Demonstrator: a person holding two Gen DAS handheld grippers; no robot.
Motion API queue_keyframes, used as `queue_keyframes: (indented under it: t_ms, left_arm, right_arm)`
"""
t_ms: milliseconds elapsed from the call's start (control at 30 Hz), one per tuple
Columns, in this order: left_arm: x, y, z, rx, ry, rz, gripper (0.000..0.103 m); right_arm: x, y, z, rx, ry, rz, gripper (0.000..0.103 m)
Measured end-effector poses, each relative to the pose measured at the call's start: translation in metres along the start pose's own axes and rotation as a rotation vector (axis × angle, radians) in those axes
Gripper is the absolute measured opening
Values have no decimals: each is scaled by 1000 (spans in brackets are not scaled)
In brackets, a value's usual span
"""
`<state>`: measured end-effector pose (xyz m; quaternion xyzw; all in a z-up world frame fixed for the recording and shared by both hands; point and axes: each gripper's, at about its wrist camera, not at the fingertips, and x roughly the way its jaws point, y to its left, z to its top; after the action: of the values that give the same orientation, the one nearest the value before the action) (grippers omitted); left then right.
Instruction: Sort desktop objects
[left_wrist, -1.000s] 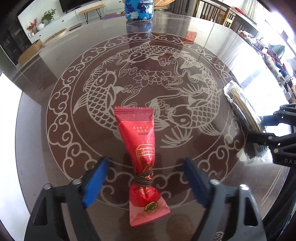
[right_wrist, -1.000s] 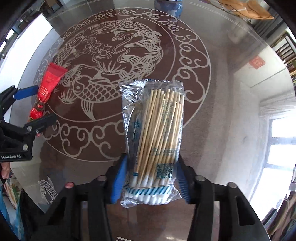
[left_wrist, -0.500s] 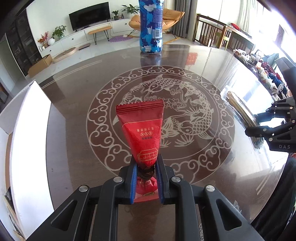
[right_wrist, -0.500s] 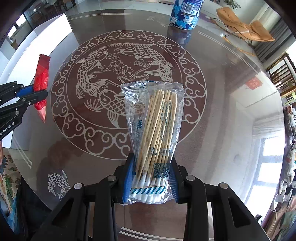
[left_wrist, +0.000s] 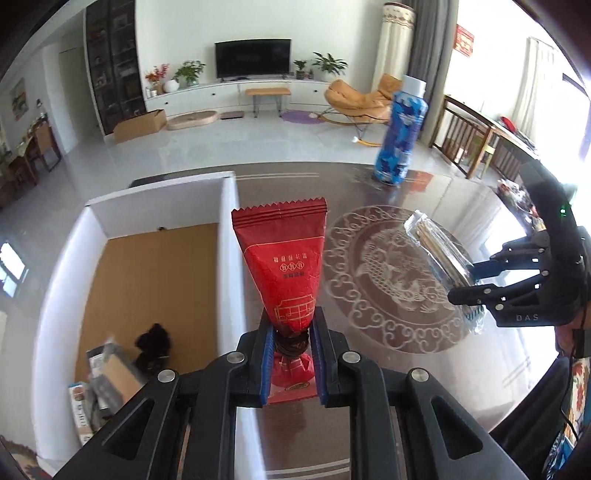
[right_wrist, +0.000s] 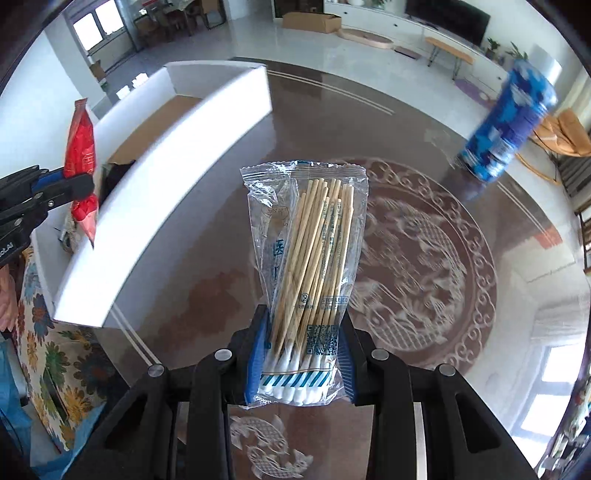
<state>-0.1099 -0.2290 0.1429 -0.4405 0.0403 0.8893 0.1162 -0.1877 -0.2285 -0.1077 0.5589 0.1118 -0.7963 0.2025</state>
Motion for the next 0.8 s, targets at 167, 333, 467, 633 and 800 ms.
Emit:
queue_keyframes:
  t_ms: [167,333,467,633,800]
  left_arm:
    - [-17,83,-17,-114,18,103,18]
    - [-9,142,-53,-220,84,148,18]
    - [10,169,-80,-283,142,163,18]
    - [32,183,-101,-333,188,153,18]
    - [36,189,-113,-378,195,154,20]
  right_arm:
    - [-2,98,64,-108,-84,135,35]
    - [16,187,105,-212,-112,237,35]
    - [59,234,119,-273,-60,216,35]
    - [119,247,124,-284,13,133,36]
    - [147,235,125,-244,36,155,51]
